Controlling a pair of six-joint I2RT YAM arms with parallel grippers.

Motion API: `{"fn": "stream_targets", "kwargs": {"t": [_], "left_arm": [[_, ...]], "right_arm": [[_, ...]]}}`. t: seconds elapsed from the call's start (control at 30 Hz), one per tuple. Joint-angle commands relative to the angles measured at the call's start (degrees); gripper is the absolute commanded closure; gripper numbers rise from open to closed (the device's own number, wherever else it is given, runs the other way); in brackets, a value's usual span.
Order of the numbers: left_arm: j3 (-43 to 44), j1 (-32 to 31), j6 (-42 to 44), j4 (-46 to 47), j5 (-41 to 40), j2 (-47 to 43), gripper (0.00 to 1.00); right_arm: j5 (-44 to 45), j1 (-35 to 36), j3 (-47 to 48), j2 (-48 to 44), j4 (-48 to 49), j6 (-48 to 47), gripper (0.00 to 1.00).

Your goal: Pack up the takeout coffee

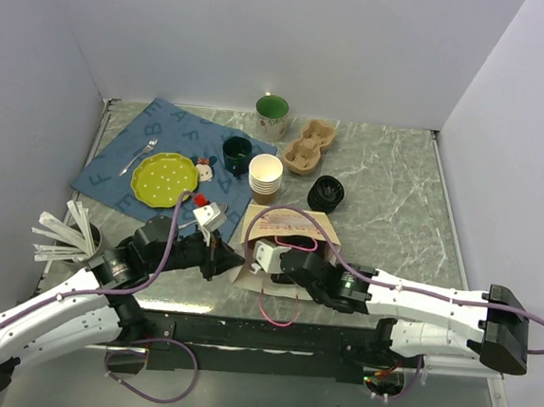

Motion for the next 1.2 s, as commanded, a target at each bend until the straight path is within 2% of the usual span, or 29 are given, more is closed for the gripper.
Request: {"fn": "stream_targets", "kwargs": {"t": [0.0,0.7,1.17], "left_arm": [[0.78,-0.32,-0.41,2.33,1.9,-1.15,0.99],[-0.37,-0.32,-2.35,2.42,3.22,-1.94,0.99],[-0.63,-0.32,-3.23,3.3,3.49,-1.42,0.99]], "right_arm": [[-0.36,-1.2,-0.5,1.49,6.45,-0.7,0.56],[-2.65,-6.56,-4.36,3.6,15.06,0.88,0.56],[-4.14,-7.09,-4.54,7.73,19.64,3.51,0.55]]}}
